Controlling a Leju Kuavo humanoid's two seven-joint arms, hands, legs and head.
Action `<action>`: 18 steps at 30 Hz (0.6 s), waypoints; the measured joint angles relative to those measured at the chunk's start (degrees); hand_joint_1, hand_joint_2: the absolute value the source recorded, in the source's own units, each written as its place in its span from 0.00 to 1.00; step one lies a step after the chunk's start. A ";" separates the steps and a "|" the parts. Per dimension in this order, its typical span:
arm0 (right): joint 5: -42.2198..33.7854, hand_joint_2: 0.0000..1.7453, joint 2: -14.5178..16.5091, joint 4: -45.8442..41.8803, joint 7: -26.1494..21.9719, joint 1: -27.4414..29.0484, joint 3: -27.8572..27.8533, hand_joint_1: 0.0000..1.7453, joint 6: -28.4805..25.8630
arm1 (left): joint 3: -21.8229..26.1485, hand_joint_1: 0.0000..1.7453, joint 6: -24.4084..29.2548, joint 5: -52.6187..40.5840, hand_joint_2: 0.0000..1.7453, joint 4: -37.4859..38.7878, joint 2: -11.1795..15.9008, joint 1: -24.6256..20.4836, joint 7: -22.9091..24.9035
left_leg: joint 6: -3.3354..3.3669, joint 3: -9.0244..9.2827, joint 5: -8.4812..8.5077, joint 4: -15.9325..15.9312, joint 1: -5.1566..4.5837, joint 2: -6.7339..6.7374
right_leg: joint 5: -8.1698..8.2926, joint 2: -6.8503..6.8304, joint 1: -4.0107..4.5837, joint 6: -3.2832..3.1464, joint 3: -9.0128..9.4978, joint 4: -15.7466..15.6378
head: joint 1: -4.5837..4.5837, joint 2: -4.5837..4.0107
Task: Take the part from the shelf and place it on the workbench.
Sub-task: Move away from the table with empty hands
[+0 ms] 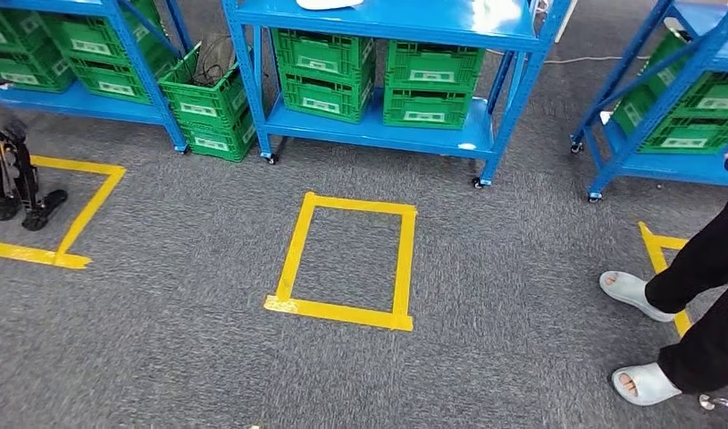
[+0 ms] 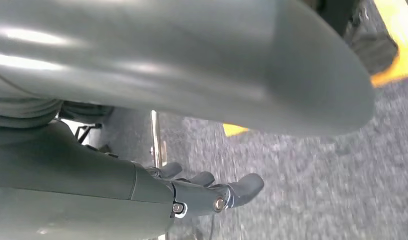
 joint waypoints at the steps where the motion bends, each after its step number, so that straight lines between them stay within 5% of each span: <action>1: -0.17 0.00 0.16 0.01 0.50 0.07 0.01 0.00 0.05 | 0.43 0.00 -0.49 0.65 0.00 0.00 0.07 0.02 -0.70 | 0.52 0.38 -0.06 0.03 0.00 0.10 | 0.00 -0.11 -0.07 0.29 -0.19 0.21 | 0.18 0.00; 4: -0.60 0.00 0.37 0.03 3.03 -0.08 0.15 0.00 0.62 | 1.60 0.00 -1.68 1.77 0.00 0.00 0.15 0.40 -2.43 | 1.62 1.64 -0.31 -0.15 -0.09 0.80 | -2.12 -2.79 -0.17 0.98 -1.98 4.30 | 1.10 0.00; 6: -0.91 0.00 0.32 0.03 4.03 -0.21 0.30 0.00 0.73 | 2.14 0.00 -2.00 2.12 0.00 0.01 0.22 0.58 -3.15 | 1.97 1.97 -0.54 -0.16 -0.36 1.35 | -4.97 -4.42 -0.23 1.31 -5.73 11.19 | 1.76 0.00; 8: -1.13 0.00 0.26 0.03 4.53 -0.14 0.39 0.00 0.67 | 2.69 0.00 -2.05 2.33 0.00 0.02 0.38 0.73 -3.50 | 2.08 2.26 -0.95 -0.15 -0.56 1.84 | -5.64 -4.73 -0.27 1.32 -9.06 15.82 | 2.00 0.00; 9: -1.20 0.00 0.24 0.03 4.80 -0.02 0.41 0.00 0.65 | 2.96 0.00 -2.05 2.40 0.00 0.04 0.49 0.76 -3.54 | 2.07 2.58 -1.25 -0.15 -0.65 1.99 | -4.41 -4.76 -0.25 1.17 -9.38 15.24 | 2.11 0.00; 12: -1.31 0.00 0.12 0.06 5.32 0.37 0.43 0.00 0.67 | 3.40 0.00 -1.94 2.49 0.00 0.07 0.69 0.79 -3.58 | 1.89 4.01 -2.34 -0.23 -0.87 2.36 | 1.20 -5.14 0.15 -0.04 -6.50 5.94 | 2.58 0.00; 15: -1.33 0.00 -0.09 0.08 5.35 0.09 0.47 0.00 0.92 | 3.79 0.00 -1.79 2.34 0.00 0.07 0.77 0.74 -3.41 | 0.89 4.95 -2.99 -0.40 -0.72 2.86 | -1.52 -5.70 1.10 -1.39 -4.52 2.20 | 2.72 0.00; 18: -1.31 0.00 -0.06 0.04 3.93 0.44 0.64 0.00 1.90 | 4.02 0.00 -1.75 1.63 0.00 0.07 0.85 0.56 -2.27 | -0.24 6.18 -3.14 1.94 -0.55 2.96 | -0.30 -5.23 1.01 -2.53 -1.45 -0.16 | 2.62 -0.01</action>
